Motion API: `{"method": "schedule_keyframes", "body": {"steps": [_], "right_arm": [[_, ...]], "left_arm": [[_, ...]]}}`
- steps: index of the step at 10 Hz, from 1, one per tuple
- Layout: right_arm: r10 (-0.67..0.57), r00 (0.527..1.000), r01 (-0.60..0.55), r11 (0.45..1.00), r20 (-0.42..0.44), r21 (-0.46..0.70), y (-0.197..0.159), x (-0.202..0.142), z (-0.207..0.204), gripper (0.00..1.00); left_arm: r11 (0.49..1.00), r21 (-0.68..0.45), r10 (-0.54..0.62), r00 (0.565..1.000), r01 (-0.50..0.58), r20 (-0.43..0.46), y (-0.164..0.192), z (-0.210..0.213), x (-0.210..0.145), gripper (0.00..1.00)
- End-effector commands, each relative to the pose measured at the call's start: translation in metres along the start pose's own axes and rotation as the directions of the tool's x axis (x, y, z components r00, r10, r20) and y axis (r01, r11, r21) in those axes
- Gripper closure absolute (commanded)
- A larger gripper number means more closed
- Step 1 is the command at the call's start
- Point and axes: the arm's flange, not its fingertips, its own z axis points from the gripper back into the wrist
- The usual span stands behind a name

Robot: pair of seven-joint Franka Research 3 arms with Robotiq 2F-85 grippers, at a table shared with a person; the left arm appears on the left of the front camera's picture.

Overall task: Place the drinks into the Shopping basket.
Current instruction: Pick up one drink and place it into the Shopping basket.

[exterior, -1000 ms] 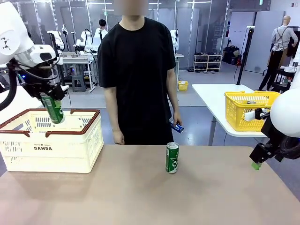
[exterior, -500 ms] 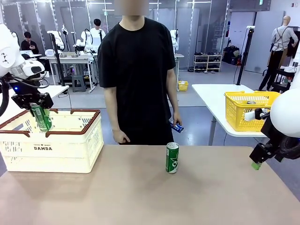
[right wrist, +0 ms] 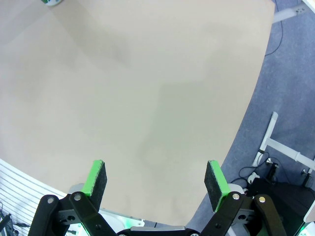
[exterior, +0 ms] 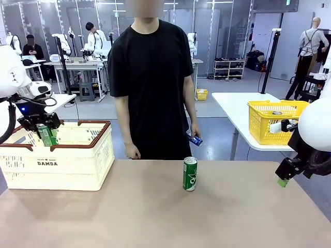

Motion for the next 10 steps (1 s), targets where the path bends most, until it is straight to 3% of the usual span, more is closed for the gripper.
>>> {"method": "schedule_keyframes", "body": {"steps": [1,4,10], "right_arm": [[0.014,1.0,-0.014,1.0,-0.003,0.002,-0.002,-0.001,0.001,0.0],[0.014,1.0,-0.014,1.0,-0.003,0.002,-0.002,-0.001,0.001,0.0],[0.014,1.0,-0.014,1.0,-0.003,0.002,-0.002,-0.001,0.001,0.0]], "left_arm": [[1.0,-0.024,-0.013,1.0,0.013,-0.019,0.011,-0.001,0.009,0.4],[0.998,-0.039,-0.042,0.999,0.041,-0.029,0.028,-0.036,0.0,0.4],[0.993,-0.009,-0.119,0.991,0.119,-0.058,0.037,-0.062,-0.001,0.4]]}}
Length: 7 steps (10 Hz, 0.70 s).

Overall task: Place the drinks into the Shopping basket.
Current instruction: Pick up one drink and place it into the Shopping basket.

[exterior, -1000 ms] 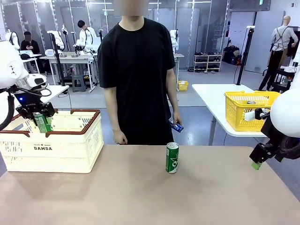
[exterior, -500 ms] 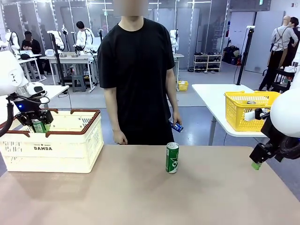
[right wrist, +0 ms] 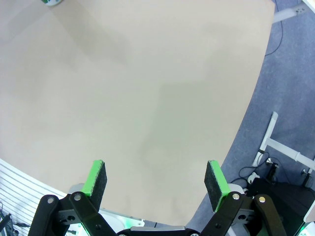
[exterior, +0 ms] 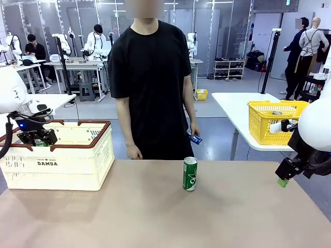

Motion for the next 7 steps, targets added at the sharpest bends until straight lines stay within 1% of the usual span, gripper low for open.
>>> {"method": "schedule_keyframes", "body": {"steps": [1,4,7], "right_arm": [[0.014,1.0,-0.014,1.0,-0.003,0.002,-0.002,-0.001,0.001,0.0],[0.014,1.0,-0.014,1.0,-0.003,0.002,-0.002,-0.001,0.001,0.0],[0.014,1.0,-0.014,1.0,-0.003,0.002,-0.002,-0.001,0.001,0.0]], "left_arm": [[0.999,0.007,-0.042,0.999,0.041,0.021,0.003,-0.001,0.005,0.4],[0.998,0.004,-0.056,0.998,0.057,-0.011,0.007,-0.011,0.005,0.4],[0.999,0.003,-0.036,0.999,0.036,-0.019,0.01,-0.019,0.005,0.4]]}}
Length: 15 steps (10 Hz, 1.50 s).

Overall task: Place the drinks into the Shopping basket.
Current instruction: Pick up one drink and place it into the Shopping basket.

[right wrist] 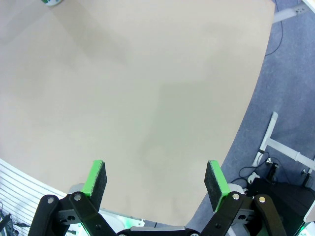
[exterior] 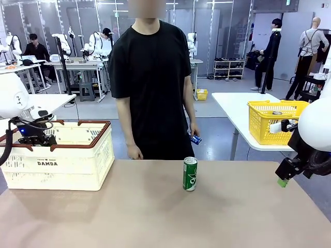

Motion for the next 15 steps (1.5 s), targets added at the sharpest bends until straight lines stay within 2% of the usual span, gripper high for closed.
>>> {"method": "schedule_keyframes", "body": {"steps": [1,5,10,13,14,15], "right_arm": [[0.014,1.0,-0.014,1.0,-0.003,0.002,-0.002,-0.001,0.001,0.0],[0.014,1.0,-0.014,1.0,-0.003,0.002,-0.002,-0.001,0.001,0.0],[0.014,1.0,-0.014,1.0,-0.003,0.002,-0.002,-0.001,0.001,0.0],[0.014,1.0,-0.014,1.0,-0.003,0.002,-0.002,-0.001,0.001,0.0],[0.014,1.0,-0.014,1.0,-0.003,0.002,-0.002,-0.001,0.001,0.0],[0.014,1.0,-0.014,1.0,-0.003,0.002,-0.002,-0.001,0.001,0.0]], "left_arm": [[1.0,0.005,-0.016,1.0,0.016,0.007,0.005,0.0,0.007,0.4],[0.999,0.021,-0.028,0.999,0.029,-0.026,0.005,-0.016,0.008,0.4],[1.0,0.001,-0.027,0.999,0.027,-0.016,0.007,-0.027,0.004,0.4],[0.999,0.017,-0.043,0.999,0.043,-0.005,0.004,-0.014,-0.004,0.08],[0.999,0.032,-0.038,0.999,0.038,0.003,0.004,-0.007,-0.006,0.0],[0.998,0.035,-0.046,0.999,0.046,-0.003,0.003,0.0,-0.009,0.0]]}}
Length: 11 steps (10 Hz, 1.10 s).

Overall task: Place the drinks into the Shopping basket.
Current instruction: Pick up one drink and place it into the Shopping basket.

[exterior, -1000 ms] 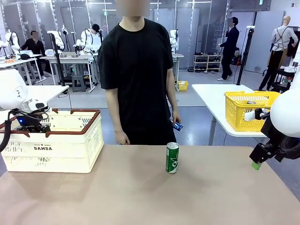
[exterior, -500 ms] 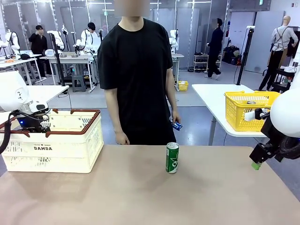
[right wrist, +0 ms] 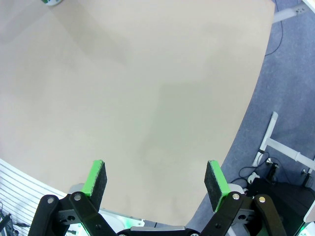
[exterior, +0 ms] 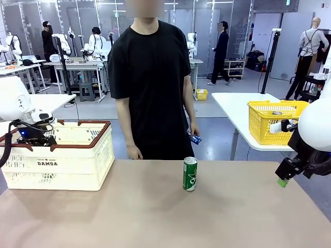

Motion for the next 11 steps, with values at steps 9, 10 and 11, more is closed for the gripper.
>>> {"method": "schedule_keyframes", "body": {"steps": [9,10,11], "right_arm": [[0.014,1.0,-0.014,1.0,-0.003,0.002,-0.002,-0.001,0.001,0.0],[0.014,1.0,-0.014,1.0,-0.003,0.002,-0.002,-0.001,0.001,0.0],[0.014,1.0,-0.014,1.0,-0.003,0.002,-0.002,-0.001,0.001,0.0]], "left_arm": [[0.999,0.053,-0.005,1.0,0.004,0.021,-0.004,0.055,-0.01,0.0],[0.999,0.053,-0.005,1.0,0.004,0.021,-0.004,0.055,-0.01,0.0],[0.999,0.053,-0.005,1.0,0.004,0.021,-0.004,0.055,-0.01,0.0]]}}
